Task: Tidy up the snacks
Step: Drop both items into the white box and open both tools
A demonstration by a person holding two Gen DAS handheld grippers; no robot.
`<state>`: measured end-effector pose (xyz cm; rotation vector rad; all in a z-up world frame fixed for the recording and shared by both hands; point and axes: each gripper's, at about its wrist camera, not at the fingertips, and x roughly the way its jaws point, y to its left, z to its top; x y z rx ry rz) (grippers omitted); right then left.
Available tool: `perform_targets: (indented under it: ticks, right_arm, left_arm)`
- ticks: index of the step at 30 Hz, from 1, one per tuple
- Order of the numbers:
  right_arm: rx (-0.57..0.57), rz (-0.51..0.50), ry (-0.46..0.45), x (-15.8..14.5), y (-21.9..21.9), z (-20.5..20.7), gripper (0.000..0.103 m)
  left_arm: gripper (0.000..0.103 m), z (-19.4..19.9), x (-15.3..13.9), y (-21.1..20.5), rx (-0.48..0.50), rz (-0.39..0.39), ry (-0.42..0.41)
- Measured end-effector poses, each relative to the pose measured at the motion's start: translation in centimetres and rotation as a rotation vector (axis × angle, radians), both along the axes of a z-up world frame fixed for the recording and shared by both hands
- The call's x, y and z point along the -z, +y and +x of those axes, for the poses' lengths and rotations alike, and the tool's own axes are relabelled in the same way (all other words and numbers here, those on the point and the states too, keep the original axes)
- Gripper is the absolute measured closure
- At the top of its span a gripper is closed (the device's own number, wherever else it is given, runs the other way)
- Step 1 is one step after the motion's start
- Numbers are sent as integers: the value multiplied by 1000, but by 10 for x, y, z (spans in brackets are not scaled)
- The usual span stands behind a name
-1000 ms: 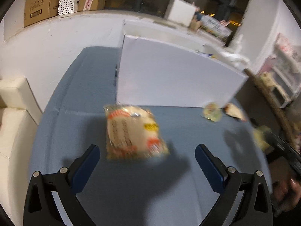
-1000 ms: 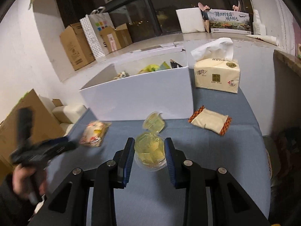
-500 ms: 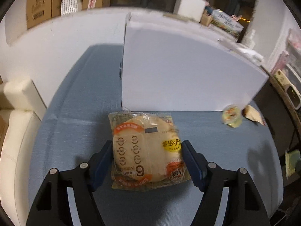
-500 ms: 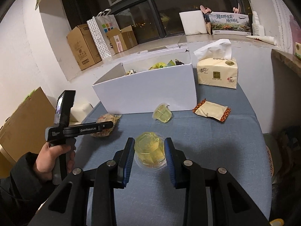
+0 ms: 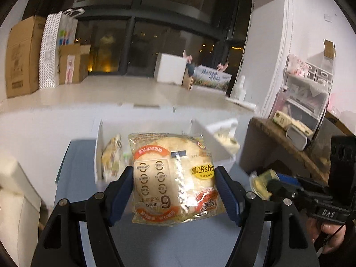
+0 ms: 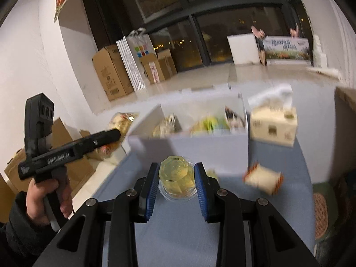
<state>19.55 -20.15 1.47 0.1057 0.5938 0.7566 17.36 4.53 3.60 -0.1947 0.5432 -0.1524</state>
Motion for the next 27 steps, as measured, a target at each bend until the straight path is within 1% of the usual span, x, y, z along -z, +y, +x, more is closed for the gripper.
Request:
perform_targets:
  ticks: [3, 5, 7, 10, 12, 14, 15, 16, 17, 18, 19, 20, 22, 24, 26, 27]
  right_arm:
    - [23, 13, -22, -24, 10, 33, 68]
    - [51, -4, -47, -39, 20, 56, 68]
    - [58, -24, -42, -47, 33, 87, 68]
    - [85, -51, -12, -46, 46, 121, 68]
    - [100, -68, 14, -40, 53, 143, 68]
    - [119, -88, 40, -31, 59, 162, 68]
    - [132, -95, 43, -29, 59, 165, 67]
    - [144, -93, 51, -25, 58, 171, 51]
    - [140, -66, 81, -20, 56, 177, 14]
    - [143, -47, 94, -18, 53, 178, 0]
    - [145, -15, 104, -16, 49, 178, 0]
    - [152, 6, 116, -14, 44, 177, 0]
    - [162, 10, 120, -12, 40, 173, 0]
    - [167, 11, 122, -11, 36, 170, 0]
    - [158, 26, 129, -12, 31, 165, 0]
    - [156, 30, 130, -13, 28, 163, 0]
  left_arm:
    - [26, 30, -12, -6, 7, 11, -13]
    - [26, 54, -18, -9, -1, 42, -12]
    - [26, 78, -19, -10, -11, 76, 9]
    - [26, 108, -15, -10, -41, 126, 26]
    - [26, 123, -8, -9, -44, 130, 52]
    - [25, 138, 2, -9, -58, 167, 84]
    - [15, 139, 5, -7, -69, 166, 90]
    - [5, 144, 11, -3, -87, 151, 115]
    - [0, 146, 16, 1, -93, 130, 131]
    - [0, 149, 21, 5, -98, 102, 141]
    - [0, 149, 26, 11, -98, 74, 159]
    - [0, 147, 31, 13, -99, 66, 173]
    - [0, 144, 38, 16, -118, 88, 189]
    - [0, 138, 41, 18, -122, 83, 193]
    - [0, 129, 40, 20, -121, 61, 188]
    - [0, 125, 38, 20, -121, 62, 183]
